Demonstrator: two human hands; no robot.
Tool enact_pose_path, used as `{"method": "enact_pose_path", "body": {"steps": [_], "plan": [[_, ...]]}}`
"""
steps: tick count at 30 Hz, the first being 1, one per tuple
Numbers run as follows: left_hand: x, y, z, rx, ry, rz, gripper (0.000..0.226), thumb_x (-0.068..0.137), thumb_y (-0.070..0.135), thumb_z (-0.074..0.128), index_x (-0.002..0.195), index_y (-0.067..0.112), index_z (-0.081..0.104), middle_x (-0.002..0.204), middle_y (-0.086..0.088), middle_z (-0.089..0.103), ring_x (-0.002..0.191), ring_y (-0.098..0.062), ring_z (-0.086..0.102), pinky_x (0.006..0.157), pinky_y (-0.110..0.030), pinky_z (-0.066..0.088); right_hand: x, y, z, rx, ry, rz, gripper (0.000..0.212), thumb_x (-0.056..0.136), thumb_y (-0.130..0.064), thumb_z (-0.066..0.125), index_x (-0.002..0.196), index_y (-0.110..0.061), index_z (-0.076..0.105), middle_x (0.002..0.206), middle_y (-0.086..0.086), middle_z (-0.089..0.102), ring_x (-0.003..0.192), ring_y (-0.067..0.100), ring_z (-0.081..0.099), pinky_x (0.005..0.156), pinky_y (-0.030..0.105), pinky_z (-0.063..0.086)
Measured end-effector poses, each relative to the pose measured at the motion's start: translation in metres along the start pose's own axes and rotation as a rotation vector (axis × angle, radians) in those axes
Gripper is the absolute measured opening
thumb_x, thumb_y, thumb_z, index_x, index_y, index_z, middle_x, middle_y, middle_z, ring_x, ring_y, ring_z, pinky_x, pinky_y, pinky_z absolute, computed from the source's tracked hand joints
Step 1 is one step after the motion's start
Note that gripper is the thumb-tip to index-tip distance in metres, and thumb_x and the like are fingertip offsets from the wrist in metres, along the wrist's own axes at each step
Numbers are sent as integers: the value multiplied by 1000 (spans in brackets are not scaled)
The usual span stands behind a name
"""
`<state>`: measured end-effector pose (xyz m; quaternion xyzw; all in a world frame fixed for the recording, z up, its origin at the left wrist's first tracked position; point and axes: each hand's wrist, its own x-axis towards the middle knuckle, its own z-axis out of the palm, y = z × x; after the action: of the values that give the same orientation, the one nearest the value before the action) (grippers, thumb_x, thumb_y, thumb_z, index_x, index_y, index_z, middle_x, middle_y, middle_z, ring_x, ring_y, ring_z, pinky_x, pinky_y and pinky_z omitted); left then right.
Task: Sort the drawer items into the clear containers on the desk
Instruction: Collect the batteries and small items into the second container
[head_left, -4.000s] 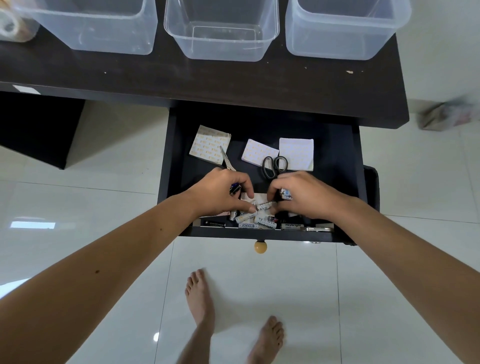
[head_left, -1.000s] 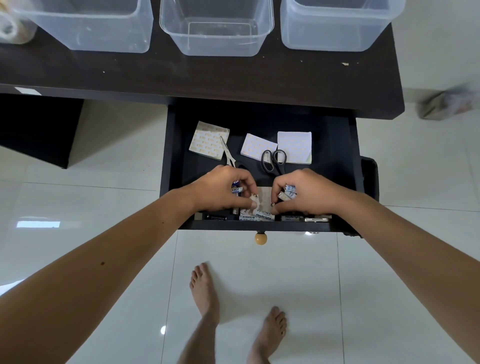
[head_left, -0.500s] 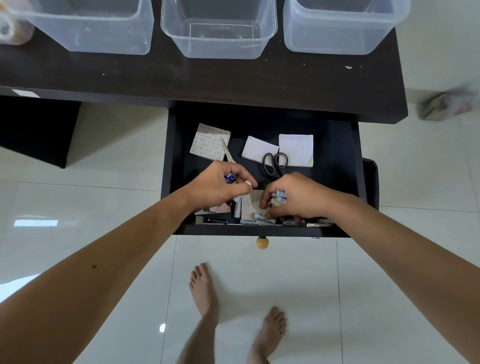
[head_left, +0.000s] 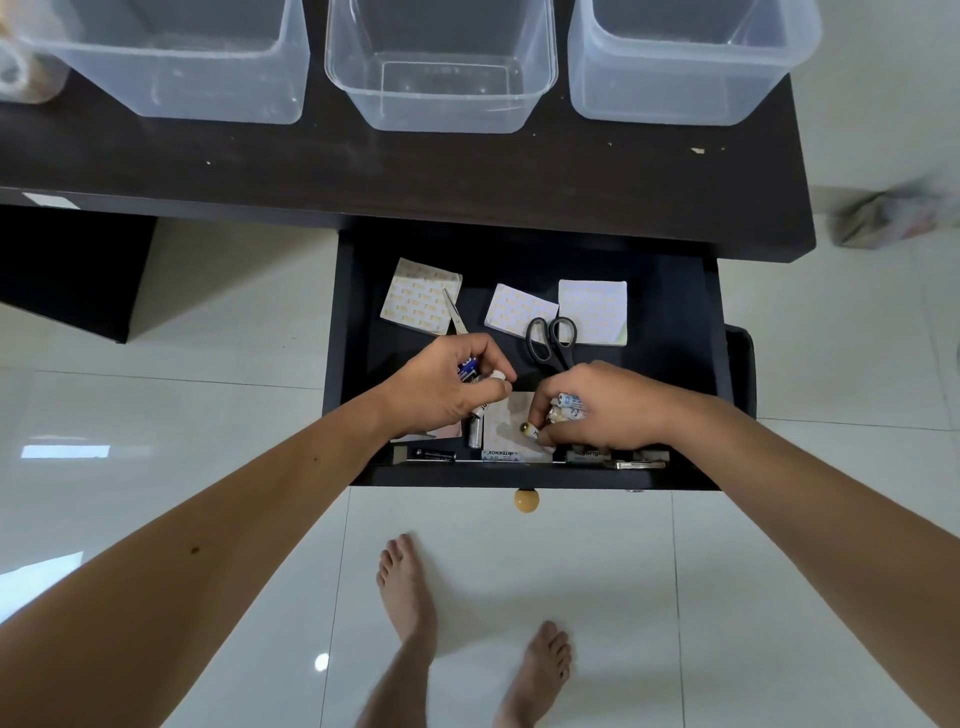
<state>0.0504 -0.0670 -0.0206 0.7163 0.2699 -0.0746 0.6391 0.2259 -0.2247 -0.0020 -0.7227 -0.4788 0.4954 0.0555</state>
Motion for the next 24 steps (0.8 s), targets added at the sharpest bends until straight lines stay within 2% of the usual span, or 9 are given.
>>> {"method": "enact_pose_path", "body": {"steps": [2,4,7,9,12,14,18,22,24], "plan": [[-1,3,2,-24,-8,-24,4,98,6,70,102,8,70,91,-7,54,45,-1,45,45,-13,39,-3,0,-1,45,15,1,9,94,-30,79,102,-32,74,79,-3,72,45,1,61,51,23,51],[-1,4,3,-42,-18,-46,5,99,6,69,103,8,68,94,-6,53,46,-6,47,43,-19,42,-4,0,0,82,33,3,13,95,-28,78,108,-32,74,81,-2,74,48,3,64,52,26,55],[-1,3,3,-18,-28,0,6,98,5,70,102,9,70,98,-9,54,71,-12,60,59,-28,61,-7,1,1,129,56,17,25,98,-26,76,122,-33,72,75,-8,71,49,7,64,50,20,51],[-3,4,2,-10,-33,1,7,98,5,70,101,12,69,98,-8,56,69,-15,64,56,-22,57,-9,0,2,164,59,27,28,99,-26,74,125,-34,71,75,-10,70,49,6,64,47,15,46],[-3,3,1,9,-38,-36,9,99,8,70,101,16,68,98,-5,57,57,-18,61,46,-17,47,-11,0,2,173,39,30,22,99,-24,73,118,-34,75,75,-9,70,50,4,63,51,19,50],[-1,1,1,55,-42,-7,10,98,10,71,101,19,69,98,-3,57,57,-12,57,53,-22,51,-11,2,2,154,27,38,20,96,-24,73,110,-38,76,76,-8,71,51,5,63,56,23,53],[2,-3,1,172,-74,-7,11,95,17,73,97,27,71,91,-1,66,69,-17,60,66,-34,55,-15,1,1,214,40,70,18,91,-18,73,97,-35,77,75,-1,74,52,7,64,56,27,54],[1,-4,4,136,-130,-48,8,100,17,68,97,23,73,62,12,55,51,-6,46,51,-21,42,-20,5,-5,393,25,75,23,86,3,70,99,-16,73,68,6,72,51,12,66,51,27,53],[1,-3,5,101,-142,-64,10,102,16,65,97,21,72,63,5,55,51,-8,48,51,-22,44,-21,9,-9,401,29,66,27,82,6,71,98,-16,72,70,12,73,47,15,61,51,27,50]]}}
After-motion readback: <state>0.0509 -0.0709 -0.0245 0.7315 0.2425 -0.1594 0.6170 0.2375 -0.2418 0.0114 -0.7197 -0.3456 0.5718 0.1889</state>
